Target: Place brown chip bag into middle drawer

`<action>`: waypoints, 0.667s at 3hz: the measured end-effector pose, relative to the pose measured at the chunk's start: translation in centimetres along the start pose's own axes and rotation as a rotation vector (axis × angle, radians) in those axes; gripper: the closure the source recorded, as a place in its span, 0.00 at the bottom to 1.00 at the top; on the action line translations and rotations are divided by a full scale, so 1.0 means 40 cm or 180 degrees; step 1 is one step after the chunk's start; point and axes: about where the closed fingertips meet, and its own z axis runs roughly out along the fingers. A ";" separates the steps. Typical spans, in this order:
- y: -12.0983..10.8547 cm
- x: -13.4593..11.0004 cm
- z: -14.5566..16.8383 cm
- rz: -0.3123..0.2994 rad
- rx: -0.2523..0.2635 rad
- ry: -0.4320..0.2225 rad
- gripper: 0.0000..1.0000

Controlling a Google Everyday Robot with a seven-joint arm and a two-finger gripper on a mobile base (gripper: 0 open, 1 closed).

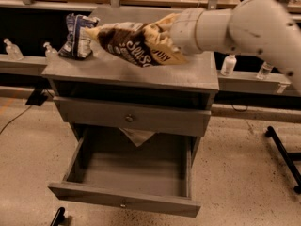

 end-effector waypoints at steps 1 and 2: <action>0.019 -0.080 -0.127 -0.0233 -0.0114 0.0001 1.00; 0.036 -0.079 -0.133 -0.0247 -0.0213 -0.0010 1.00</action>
Offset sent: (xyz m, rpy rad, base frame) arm -0.0484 -0.0142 0.0334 -0.0590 -0.0307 0.0472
